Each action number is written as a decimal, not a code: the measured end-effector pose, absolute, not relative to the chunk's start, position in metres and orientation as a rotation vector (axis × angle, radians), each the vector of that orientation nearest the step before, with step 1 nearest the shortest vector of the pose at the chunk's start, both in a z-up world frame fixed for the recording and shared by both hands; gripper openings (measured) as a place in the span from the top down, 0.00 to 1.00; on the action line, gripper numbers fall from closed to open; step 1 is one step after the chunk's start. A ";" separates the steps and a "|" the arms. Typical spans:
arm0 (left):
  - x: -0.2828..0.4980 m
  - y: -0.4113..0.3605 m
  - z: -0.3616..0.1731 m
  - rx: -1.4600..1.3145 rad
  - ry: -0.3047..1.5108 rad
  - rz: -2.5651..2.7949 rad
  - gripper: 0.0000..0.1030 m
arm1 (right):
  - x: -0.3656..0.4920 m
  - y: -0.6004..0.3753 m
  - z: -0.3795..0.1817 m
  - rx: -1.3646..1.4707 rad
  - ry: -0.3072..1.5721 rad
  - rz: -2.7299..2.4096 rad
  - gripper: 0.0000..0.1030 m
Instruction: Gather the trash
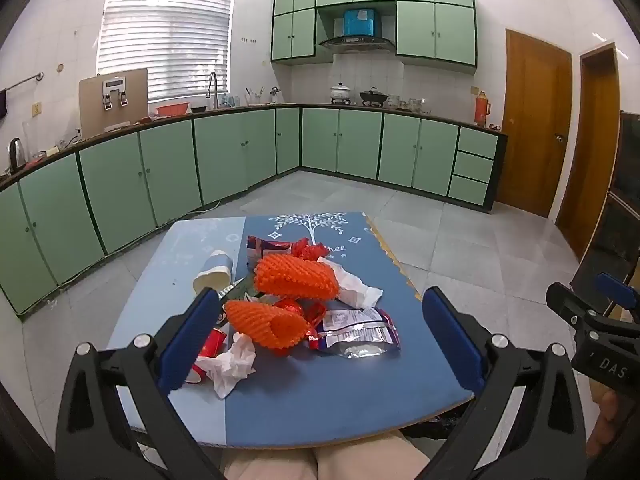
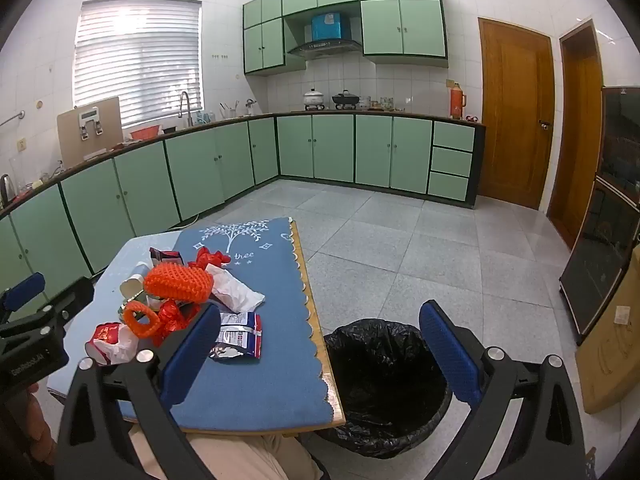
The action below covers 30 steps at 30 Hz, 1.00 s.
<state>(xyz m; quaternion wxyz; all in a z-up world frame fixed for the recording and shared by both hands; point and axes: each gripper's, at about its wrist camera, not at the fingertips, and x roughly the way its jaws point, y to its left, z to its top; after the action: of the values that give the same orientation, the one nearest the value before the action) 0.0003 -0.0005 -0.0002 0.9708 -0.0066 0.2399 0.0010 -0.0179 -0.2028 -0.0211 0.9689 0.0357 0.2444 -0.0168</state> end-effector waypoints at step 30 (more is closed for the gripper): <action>-0.003 0.002 0.004 -0.011 0.484 0.008 0.05 | -0.016 -0.202 -0.022 0.074 0.499 -0.036 0.06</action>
<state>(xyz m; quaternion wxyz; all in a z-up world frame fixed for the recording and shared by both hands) -0.0029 0.0021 0.0037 0.9709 -0.0056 0.2395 0.0042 -0.0163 -0.2019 -0.0219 0.9682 0.0364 0.2468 -0.0180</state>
